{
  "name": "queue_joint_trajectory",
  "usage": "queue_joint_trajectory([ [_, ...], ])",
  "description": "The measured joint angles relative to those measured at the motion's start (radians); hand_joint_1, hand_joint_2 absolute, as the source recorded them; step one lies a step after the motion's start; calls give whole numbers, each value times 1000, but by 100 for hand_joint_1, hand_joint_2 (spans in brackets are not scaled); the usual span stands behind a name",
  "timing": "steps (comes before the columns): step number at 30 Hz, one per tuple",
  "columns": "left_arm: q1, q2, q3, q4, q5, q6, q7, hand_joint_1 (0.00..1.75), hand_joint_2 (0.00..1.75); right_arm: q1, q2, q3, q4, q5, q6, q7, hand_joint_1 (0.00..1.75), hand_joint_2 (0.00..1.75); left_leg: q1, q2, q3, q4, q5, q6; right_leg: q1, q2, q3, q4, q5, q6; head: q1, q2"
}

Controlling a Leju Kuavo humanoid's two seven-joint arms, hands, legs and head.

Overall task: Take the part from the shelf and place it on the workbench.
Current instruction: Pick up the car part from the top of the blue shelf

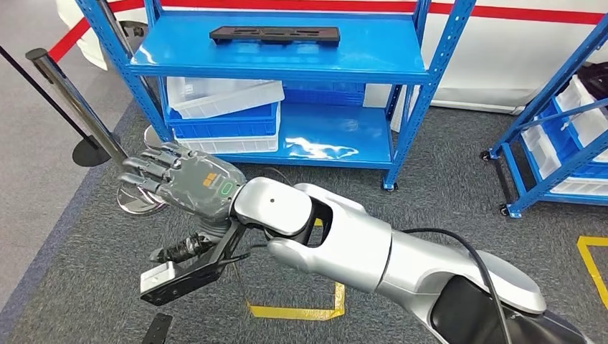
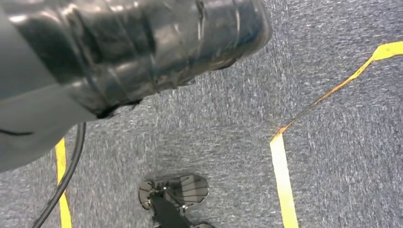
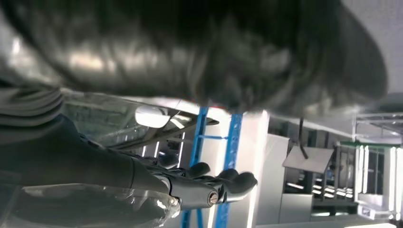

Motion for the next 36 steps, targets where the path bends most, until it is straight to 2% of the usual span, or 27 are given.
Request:
queue_joint_trajectory([
  [2,1,0,-1,0,1,1,2,0,0,1,1,0,0,4,3,3,0,0,0,-2,1,-6,1,7,2,0,-2,-2,1,9,1,0],
  [4,2,0,-2,0,2,1,3,0,0,2,2,0,0,6,6,6,0,0,5,-2,3,-13,6,16,3,-1,-10,19,-16,18,3,0],
  [5,2,0,-2,0,3,1,3,0,0,2,2,0,0,7,7,6,0,0,8,-2,5,-16,8,21,3,-2,-27,56,-40,23,4,0],
  [7,1,0,-3,0,3,1,4,0,0,6,2,0,1,8,8,7,0,0,6,-2,5,-16,8,26,0,-3,-87,184,-103,30,5,0],
  [8,1,0,-4,0,4,1,5,0,0,10,2,1,2,8,9,7,0,0,5,-2,5,-15,8,27,-2,-3,-116,246,-125,31,5,0],
  [9,2,0,-4,0,4,1,6,0,0,13,1,1,3,8,9,7,0,0,4,-2,4,-15,8,27,-2,-3,-133,280,-129,30,5,0],
  [10,2,1,-4,0,4,1,7,0,0,16,1,1,4,8,9,7,0,0,4,-2,4,-14,7,27,-2,-3,-132,275,-114,29,5,0],
  [11,2,1,-4,0,4,0,7,0,0,17,1,2,4,8,8,7,0,0,4,-4,5,-13,6,27,-2,-3,-111,231,-83,25,5,0],
  [12,2,1,-4,0,4,-1,7,0,0,16,2,2,4,9,8,7,0,0,3,-6,6,-13,4,26,-1,-2,-77,162,-46,20,5,0],
  [14,1,0,-5,0,4,-6,6,0,0,15,2,2,4,15,5,7,0,0,0,-8,6,-10,-1,21,2,-2,-14,37,-7,9,5,0],
  [15,1,0,-5,0,4,-9,6,0,0,15,2,2,4,19,3,7,0,0,-1,-9,6,-10,-2,18,5,-2,1,7,-4,6,5,0],
  [19,2,0,-6,0,4,-14,2,0,0,17,5,2,3,43,-15,7,0,0,2,-6,1,1,-12,-2,3,-3,17,-18,-6,-4,4,0],
  [21,1,0,-6,0,5,-13,-3,0,0,19,7,1,1,63,-32,8,0,0,4,-1,-41,85,-52,-10,-3,-5,30,-27,-7,-12,0,0],
  [23,3,0,-6,0,9,-12,-11,0,0,26,7,1,0,84,-43,12,0,0,5,0,-112,213,-97,-18,-2,-6,39,-27,-15,-15,-2,0],
  [24,4,0,-6,0,11,-10,-15,0,0,31,7,1,0,94,-45,14,0,0,6,1,-139,253,-99,-21,-2,-6,45,-27,-20,-15,-2,0],
  [25,6,0,-6,0,13,-9,-18,0,0,36,7,1,0,103,-46,16,0,0,7,1,-149,256,-81,-23,-2,-6,51,-26,-26,-14,-2,0],
  [26,7,0,-6,0,14,-7,-21,0,0,39,7,0,0,110,-46,20,0,0,8,1,-139,219,-46,-24,-3,-5,59,-25,-33,-12,-2,0],
  [27,7,0,-6,0,15,-6,-24,0,0,40,7,0,0,117,-47,23,0,0,10,2,-115,153,-1,-24,-4,-5,68,-24,-42,-9,-2,0],
  [28,7,0,-6,0,15,-5,-25,0,0,40,7,0,0,123,-46,27,0,0,9,3,-85,89,28,-24,-3,-4,76,-23,-51,-5,-2,0],
  [29,6,0,-6,0,16,-5,-27,0,0,39,7,-1,0,127,-47,32,0,0,8,4,-58,34,44,-20,-2,-4,81,-22,-59,1,-3,0],
  [30,5,0,-7,0,17,-5,-27,0,0,39,7,-2,1,131,-47,34,0,0,5,4,-42,5,44,-14,-1,-4,84,-22,-64,6,-3,0],
  [33,5,0,-8,1,18,-6,-22,0,0,39,7,-3,5,139,-50,37,0,0,4,1,-29,-7,22,9,2,-4,89,-17,-73,18,1,0],
  [34,6,0,-9,1,19,-7,-19,0,0,39,7,-4,7,142,-51,37,0,0,5,1,-21,-8,17,17,1,-4,85,-1,-76,21,2,0],
  [35,7,0,-9,1,21,-8,-15,0,0,39,7,-6,8,144,-52,37,0,0,5,0,-11,-10,11,24,1,-4,69,32,-82,26,3,0],
  [36,7,0,-10,1,22,-10,-12,0,0,40,7,-8,10,145,-53,37,0,0,5,0,-1,-11,5,30,-1,-5,38,86,-93,30,4,0],
])
